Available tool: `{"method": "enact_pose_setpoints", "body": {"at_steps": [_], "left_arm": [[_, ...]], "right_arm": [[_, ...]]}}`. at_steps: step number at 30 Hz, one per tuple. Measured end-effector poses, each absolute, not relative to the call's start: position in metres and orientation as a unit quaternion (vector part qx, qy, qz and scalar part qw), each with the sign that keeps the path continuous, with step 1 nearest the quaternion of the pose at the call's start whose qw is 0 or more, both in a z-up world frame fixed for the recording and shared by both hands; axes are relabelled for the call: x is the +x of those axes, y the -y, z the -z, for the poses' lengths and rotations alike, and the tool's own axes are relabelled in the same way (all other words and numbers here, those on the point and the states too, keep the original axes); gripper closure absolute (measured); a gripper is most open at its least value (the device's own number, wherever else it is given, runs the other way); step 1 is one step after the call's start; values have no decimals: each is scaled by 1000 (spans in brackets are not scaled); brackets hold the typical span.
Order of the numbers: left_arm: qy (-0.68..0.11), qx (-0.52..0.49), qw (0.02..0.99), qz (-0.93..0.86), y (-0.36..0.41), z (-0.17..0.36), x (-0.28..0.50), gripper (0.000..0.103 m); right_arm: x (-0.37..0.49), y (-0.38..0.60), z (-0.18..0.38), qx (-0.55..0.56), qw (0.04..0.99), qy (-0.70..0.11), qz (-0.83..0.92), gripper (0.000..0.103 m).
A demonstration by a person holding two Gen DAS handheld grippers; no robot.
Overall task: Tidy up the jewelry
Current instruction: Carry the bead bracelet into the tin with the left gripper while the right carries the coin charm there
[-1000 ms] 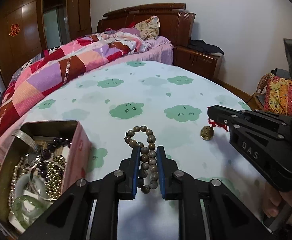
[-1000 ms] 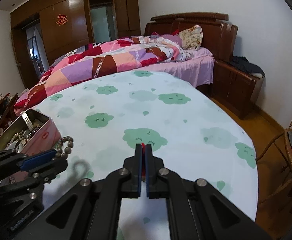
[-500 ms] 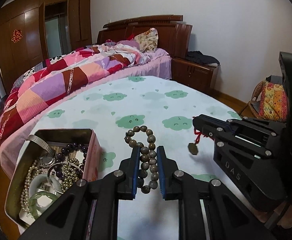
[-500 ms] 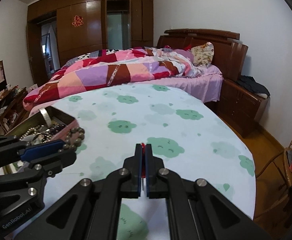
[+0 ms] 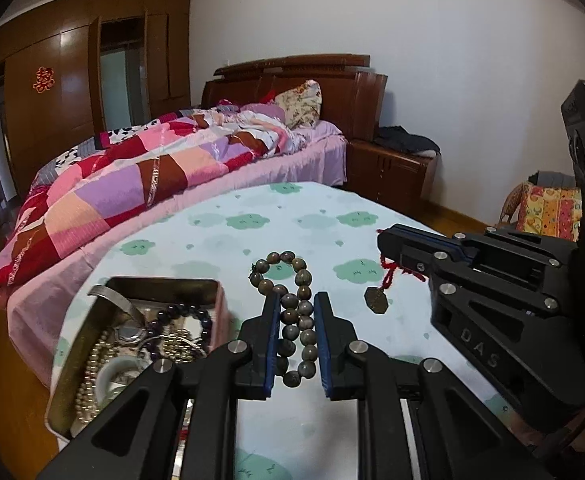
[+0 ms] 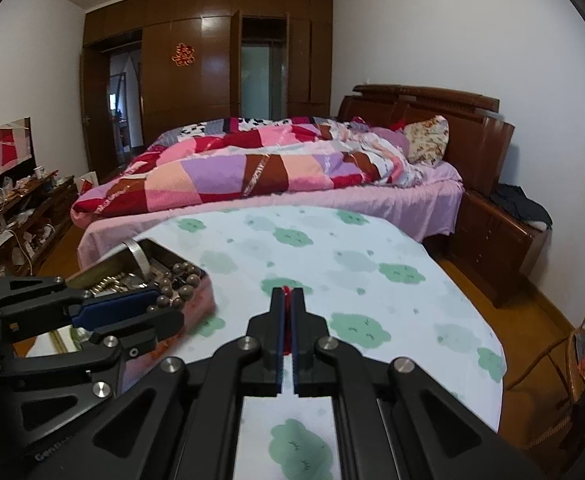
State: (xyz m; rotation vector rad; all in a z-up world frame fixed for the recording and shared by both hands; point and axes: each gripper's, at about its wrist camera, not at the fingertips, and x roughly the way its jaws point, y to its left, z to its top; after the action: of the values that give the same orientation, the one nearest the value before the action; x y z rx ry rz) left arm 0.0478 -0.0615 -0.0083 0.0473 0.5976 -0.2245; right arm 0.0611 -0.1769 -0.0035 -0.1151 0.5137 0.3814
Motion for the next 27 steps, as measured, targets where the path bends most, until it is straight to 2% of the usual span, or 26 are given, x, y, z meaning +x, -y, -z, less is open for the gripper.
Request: {"method": "enact_pose_setpoints", "body": {"at_steps": [27], "left_arm": [[-282, -30, 959, 10, -49, -5, 35, 86]], "right_arm": [[55, 116, -36, -66, 933, -226, -274, 99]]}}
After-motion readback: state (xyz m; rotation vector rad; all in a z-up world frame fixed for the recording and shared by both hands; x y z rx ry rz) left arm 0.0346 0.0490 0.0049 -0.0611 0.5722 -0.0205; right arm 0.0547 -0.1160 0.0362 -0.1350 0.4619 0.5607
